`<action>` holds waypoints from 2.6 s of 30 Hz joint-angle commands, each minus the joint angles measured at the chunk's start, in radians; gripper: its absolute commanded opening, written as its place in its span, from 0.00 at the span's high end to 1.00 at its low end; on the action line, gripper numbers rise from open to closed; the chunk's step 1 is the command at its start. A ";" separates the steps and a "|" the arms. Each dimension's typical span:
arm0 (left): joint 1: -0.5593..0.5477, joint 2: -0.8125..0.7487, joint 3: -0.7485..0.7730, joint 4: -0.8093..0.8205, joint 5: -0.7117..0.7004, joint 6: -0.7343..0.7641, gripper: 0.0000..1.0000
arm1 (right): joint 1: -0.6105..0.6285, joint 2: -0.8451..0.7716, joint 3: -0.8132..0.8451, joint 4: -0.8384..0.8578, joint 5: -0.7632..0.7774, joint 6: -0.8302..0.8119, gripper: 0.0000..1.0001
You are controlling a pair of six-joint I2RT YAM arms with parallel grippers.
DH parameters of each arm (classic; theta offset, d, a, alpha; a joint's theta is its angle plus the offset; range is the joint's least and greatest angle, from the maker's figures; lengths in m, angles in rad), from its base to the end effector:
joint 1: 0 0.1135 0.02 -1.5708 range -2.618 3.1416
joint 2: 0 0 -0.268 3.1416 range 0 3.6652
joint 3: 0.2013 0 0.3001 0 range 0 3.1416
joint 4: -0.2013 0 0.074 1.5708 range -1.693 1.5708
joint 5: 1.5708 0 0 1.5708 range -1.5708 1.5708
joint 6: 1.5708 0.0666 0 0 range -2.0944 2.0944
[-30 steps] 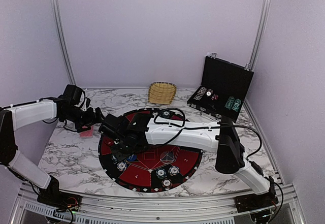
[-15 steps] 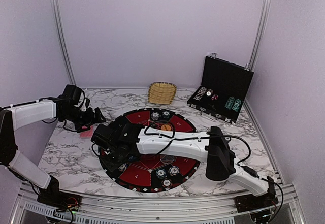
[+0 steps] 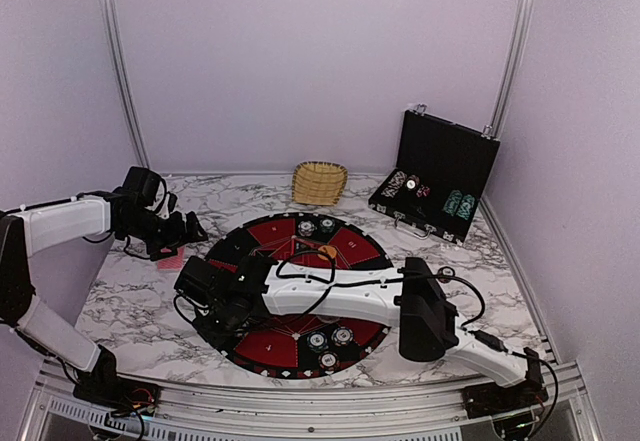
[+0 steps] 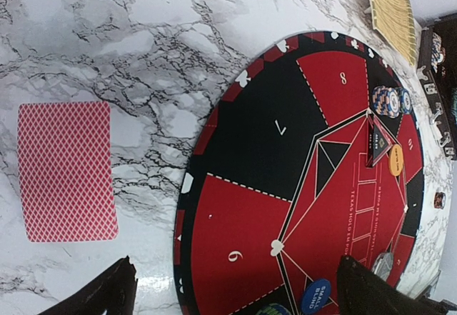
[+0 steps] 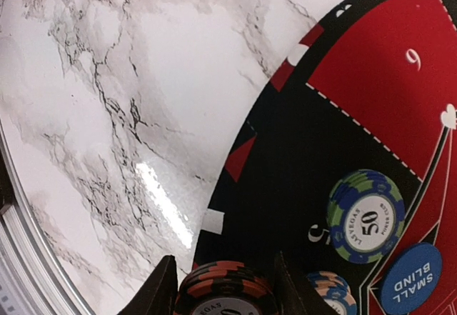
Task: Distribute texas hold em gaming equipment
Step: Place the poker chips pile in the small blind area, then pick up the pile of poker chips from the center of the board.
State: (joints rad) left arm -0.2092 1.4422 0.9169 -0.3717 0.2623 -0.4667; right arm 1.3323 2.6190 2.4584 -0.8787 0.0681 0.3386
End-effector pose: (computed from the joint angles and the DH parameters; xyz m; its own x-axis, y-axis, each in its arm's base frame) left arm 0.3451 -0.0909 0.1757 -0.8441 -0.2650 -0.4661 -0.0235 0.8867 -0.4617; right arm 0.1516 0.6045 0.1384 -0.5114 -0.7007 -0.4975 -0.8391 0.5322 0.1130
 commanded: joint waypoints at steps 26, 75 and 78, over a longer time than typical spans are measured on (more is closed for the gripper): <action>0.008 0.003 0.006 0.002 0.047 0.010 0.01 | 0.013 0.070 0.058 0.060 0.034 -0.058 0.53; -0.154 0.027 0.100 -0.029 -0.065 0.010 0.01 | -0.408 -0.858 -1.062 0.289 0.262 0.134 0.46; -0.161 0.032 0.109 -0.033 -0.068 0.008 0.01 | -0.523 -0.965 -1.208 0.292 0.266 0.163 0.45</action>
State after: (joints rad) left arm -0.3614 1.4563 0.9867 -0.3752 0.2230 -0.4568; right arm 0.9188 1.7859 1.3964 -0.6025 0.3038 0.4324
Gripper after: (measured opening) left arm 0.989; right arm 0.543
